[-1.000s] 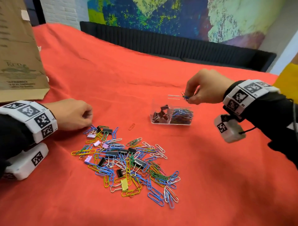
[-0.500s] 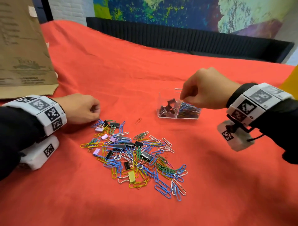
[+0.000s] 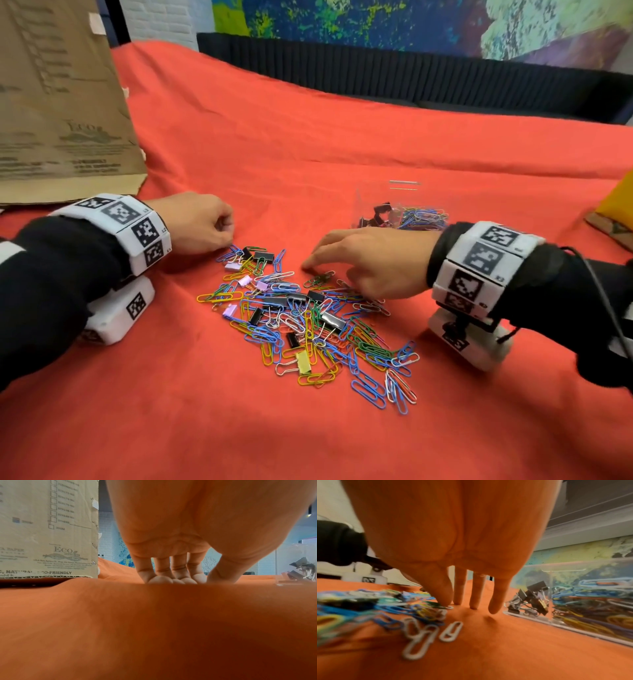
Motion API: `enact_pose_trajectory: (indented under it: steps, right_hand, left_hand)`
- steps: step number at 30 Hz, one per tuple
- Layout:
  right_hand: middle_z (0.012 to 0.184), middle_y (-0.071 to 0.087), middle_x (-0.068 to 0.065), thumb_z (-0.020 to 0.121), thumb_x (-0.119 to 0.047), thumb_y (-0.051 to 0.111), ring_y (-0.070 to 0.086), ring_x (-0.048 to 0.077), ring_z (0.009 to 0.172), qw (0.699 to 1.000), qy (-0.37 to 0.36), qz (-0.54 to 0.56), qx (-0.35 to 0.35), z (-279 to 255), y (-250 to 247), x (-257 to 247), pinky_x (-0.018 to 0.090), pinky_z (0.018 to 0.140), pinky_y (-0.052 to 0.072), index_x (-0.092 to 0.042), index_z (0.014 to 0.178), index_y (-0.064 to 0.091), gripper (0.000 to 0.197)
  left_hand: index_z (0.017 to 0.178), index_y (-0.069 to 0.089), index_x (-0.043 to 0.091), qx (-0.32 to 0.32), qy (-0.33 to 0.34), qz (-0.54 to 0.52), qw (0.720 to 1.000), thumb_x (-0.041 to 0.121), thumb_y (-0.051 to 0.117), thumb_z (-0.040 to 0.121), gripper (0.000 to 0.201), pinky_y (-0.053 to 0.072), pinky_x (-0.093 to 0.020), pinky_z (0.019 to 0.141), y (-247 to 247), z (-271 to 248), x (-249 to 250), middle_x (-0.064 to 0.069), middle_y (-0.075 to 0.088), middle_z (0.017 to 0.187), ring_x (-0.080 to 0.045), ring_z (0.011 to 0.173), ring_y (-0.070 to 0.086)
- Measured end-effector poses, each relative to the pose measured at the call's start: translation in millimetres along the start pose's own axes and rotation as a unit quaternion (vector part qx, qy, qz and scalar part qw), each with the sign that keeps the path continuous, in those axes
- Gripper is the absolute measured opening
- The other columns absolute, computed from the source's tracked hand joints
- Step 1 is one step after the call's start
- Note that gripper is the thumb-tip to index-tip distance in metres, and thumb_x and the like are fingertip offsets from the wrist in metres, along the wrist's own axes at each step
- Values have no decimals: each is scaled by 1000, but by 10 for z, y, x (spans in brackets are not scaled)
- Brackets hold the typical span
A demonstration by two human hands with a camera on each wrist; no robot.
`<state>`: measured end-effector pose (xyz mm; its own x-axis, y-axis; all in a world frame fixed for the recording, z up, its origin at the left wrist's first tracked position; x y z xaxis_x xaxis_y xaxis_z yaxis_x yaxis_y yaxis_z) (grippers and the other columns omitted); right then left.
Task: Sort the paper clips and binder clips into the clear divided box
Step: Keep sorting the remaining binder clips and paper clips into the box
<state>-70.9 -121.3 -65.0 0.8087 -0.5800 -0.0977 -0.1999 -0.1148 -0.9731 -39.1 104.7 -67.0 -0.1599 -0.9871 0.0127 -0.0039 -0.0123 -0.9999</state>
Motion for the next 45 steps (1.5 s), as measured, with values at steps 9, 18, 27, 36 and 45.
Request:
enact_pose_trajectory:
  steps: [9, 18, 27, 36, 45]
  right_hand:
    - [86, 67, -9, 77, -20, 60, 59, 12, 76, 999, 9, -14, 46, -324, -55, -189, 33, 76, 53, -30, 92, 67, 19]
    - [64, 72, -11, 77, -10, 72, 67, -1, 64, 987, 102, 80, 94, -471, -320, 117, 16, 66, 51, -23, 83, 77, 15]
    - [64, 74, -8, 74, -7, 74, 69, -4, 63, 940, 245, 48, 232, -857, -899, 914, 30, 79, 59, -25, 80, 77, 19]
    - [73, 73, -12, 74, -9, 68, 64, 7, 69, 933, 289, -52, 210, -675, -840, 1222, 32, 80, 57, -28, 87, 77, 25]
    - [67, 70, -12, 73, -16, 65, 69, 14, 73, 962, 132, -45, 233, -289, -832, 288, 33, 76, 56, -27, 78, 75, 16]
  left_hand:
    - [79, 60, 19, -5, 6, 4, 1000, 29, 54, 86, 14, 37, -24, 70, 15, 22, -26, 10, 58, 68, -24, 74, 56]
    - [80, 61, 19, -7, 6, -4, 1000, 29, 55, 85, 13, 38, -23, 69, 19, 27, -37, 11, 61, 70, -21, 72, 57]
    - [76, 59, 22, -3, 13, -4, 1000, 31, 56, 85, 13, 47, -28, 70, 45, 39, -60, 9, 64, 69, -17, 69, 59]
    - [77, 60, 22, -12, 5, -1, 1000, 31, 57, 85, 12, 46, -27, 70, 32, 12, -43, 10, 64, 69, -14, 68, 58]
    - [81, 60, 17, -15, -2, -10, 1000, 27, 54, 88, 14, 38, -23, 69, -4, -23, 9, 6, 61, 71, -23, 72, 55]
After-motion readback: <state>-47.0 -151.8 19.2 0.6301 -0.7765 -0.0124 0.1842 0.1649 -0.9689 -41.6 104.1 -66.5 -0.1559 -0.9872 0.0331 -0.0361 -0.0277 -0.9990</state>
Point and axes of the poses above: each hand's wrist, its own z-axis towards the middle knuckle, its own y-axis out of the palm, x = y × z, the point moved 5 cm from there along z, towards the middle knuckle
